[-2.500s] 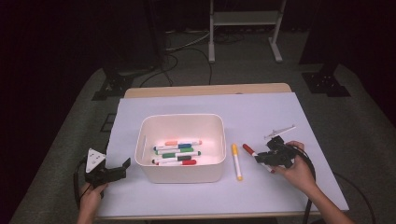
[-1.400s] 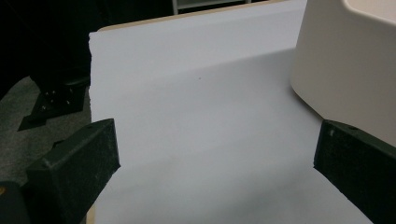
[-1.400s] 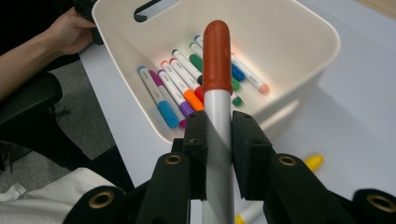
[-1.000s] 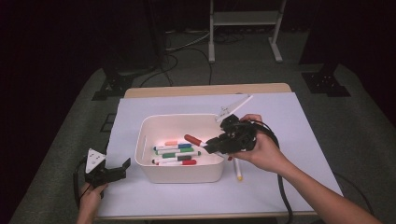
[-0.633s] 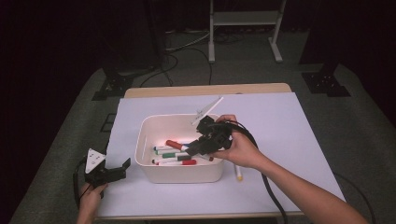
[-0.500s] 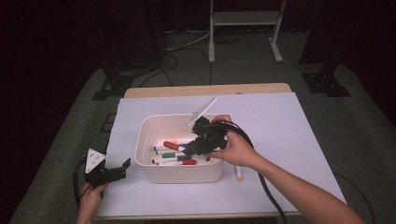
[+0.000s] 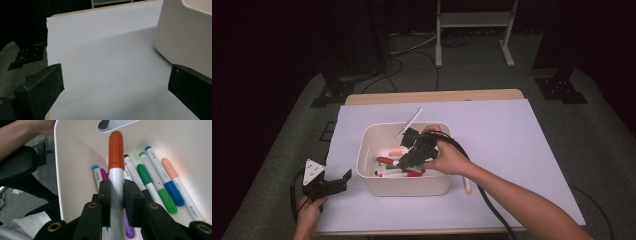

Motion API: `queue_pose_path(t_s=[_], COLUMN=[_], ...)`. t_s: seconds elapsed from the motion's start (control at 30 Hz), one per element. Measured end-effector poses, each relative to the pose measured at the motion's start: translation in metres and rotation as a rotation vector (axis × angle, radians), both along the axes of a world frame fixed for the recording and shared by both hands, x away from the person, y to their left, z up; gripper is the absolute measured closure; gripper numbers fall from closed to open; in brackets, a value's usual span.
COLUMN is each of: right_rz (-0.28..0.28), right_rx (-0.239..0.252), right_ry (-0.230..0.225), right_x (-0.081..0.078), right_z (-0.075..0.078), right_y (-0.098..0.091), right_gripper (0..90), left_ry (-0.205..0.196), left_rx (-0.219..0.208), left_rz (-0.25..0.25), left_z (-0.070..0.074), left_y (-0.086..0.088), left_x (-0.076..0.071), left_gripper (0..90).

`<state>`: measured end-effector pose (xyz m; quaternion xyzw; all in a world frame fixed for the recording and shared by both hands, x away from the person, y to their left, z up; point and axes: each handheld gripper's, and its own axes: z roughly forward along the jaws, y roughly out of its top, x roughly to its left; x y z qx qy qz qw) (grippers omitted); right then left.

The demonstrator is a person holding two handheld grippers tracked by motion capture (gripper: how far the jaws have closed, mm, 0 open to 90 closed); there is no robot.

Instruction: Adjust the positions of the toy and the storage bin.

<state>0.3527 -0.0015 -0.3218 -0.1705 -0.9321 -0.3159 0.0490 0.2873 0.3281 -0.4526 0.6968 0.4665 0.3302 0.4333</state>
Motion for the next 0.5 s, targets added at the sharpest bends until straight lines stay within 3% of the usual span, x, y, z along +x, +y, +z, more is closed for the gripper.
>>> queue_pose_path(t_s=[0.37, 0.4, 0.5], right_rz=[0.013, 0.026, 0.019], right_rx=[-0.043, -0.071, -0.078], right_ry=[-0.006, 0.001, 0.0], right_x=[0.001, 0.001, 0.001], right_z=[-0.009, -0.012, -0.011], right_y=[0.013, 0.015, 0.013], right_gripper=[75.0, 69.0, 65.0], left_ry=[0.0, -0.001, 0.001], left_rx=[-0.001, -0.001, -0.002], left_rz=[0.002, 0.0, -0.001], left_z=[0.0, 0.0, 0.0], left_y=[0.0, 0.0, 0.0], left_x=[0.0, 0.0, 0.0], left_gripper=[0.0, 0.0, 0.0])
